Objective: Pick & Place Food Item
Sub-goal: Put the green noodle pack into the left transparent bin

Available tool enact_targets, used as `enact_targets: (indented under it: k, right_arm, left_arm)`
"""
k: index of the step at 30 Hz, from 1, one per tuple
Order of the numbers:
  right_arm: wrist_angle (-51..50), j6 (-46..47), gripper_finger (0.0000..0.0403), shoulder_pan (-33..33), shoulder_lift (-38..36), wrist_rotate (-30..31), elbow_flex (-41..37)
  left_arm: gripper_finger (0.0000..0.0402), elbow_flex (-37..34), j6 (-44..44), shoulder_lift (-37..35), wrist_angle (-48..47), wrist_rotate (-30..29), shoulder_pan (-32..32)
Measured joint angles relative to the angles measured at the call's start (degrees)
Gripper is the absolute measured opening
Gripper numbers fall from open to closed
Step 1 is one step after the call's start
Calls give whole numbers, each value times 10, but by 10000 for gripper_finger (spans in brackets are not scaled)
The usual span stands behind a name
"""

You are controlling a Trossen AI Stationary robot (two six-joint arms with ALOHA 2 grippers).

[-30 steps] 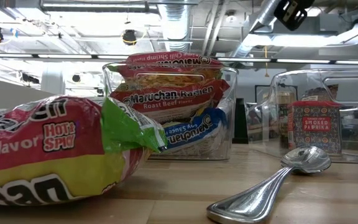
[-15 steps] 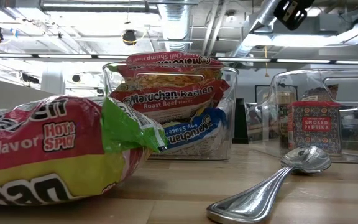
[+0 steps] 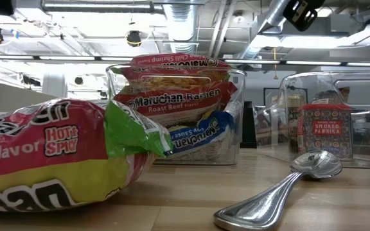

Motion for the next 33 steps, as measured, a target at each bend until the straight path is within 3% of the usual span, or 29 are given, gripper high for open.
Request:
enact_targets:
  k: [11,19,27,33]
  right_arm:
    - [0,-9,0,0,0,0,0]
    - [0,-9,0,0,0,0,0]
    - [0,-12,0,0,0,0,0]
    - [0,-16,0,0,0,0,0]
  left_arm:
    - [0,-19,107,0,51,1,3]
    - [0,-56,101,0,83,12,4]
    - [0,-56,22,0,-2,25,4]
    - [0,-56,14,0,-13,25,4]
